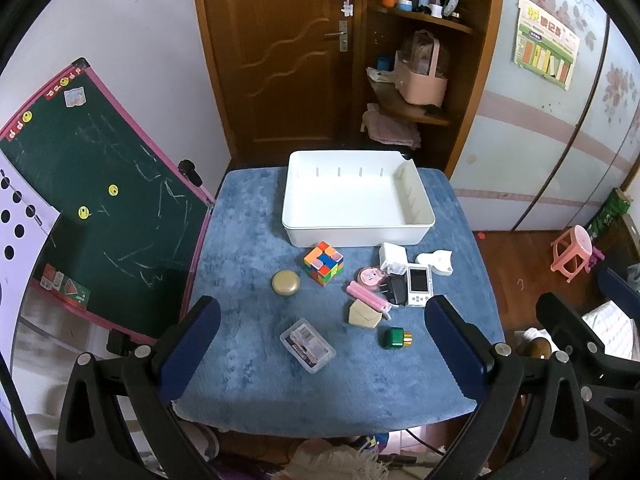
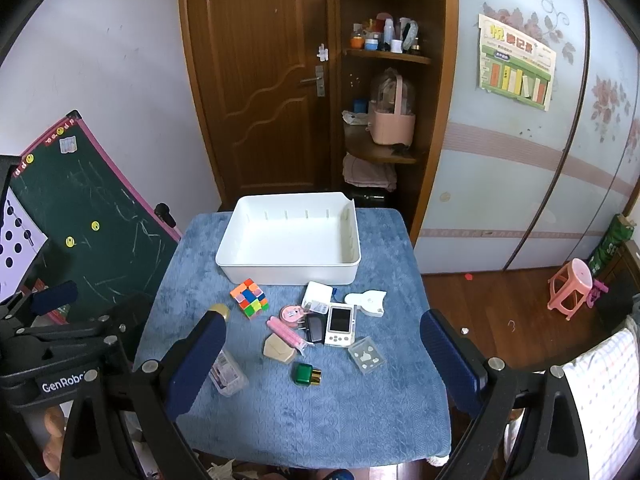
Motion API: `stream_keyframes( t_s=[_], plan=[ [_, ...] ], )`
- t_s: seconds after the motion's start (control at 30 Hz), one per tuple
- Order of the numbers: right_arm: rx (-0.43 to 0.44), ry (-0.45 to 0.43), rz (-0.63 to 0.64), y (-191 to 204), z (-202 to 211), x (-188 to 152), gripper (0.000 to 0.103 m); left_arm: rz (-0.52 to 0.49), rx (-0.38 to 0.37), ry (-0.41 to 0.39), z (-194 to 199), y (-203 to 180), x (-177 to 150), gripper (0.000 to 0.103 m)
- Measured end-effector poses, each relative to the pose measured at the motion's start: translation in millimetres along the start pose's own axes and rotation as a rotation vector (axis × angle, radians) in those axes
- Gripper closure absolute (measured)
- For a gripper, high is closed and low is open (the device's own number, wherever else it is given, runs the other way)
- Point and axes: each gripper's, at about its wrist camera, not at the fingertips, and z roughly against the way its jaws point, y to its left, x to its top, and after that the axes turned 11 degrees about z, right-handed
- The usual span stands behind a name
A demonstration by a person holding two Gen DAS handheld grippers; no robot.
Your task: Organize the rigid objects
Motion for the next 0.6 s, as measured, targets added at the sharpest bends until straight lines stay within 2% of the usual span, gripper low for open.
stream_keyframes(
  t_s=[0.23,0.6],
  plan=[
    [-0.001,-0.001,-0.001,1.7,0.6,-1.5,0.005,0.018,-0.011,0.042,0.2,-3.3,4.3,0.002],
    [-0.010,-0.011,-0.004,7.2,1.1,0.9,0.005,-0.036,0.023,0.002,2.7,-6.7,10.3,0.002]
  ],
)
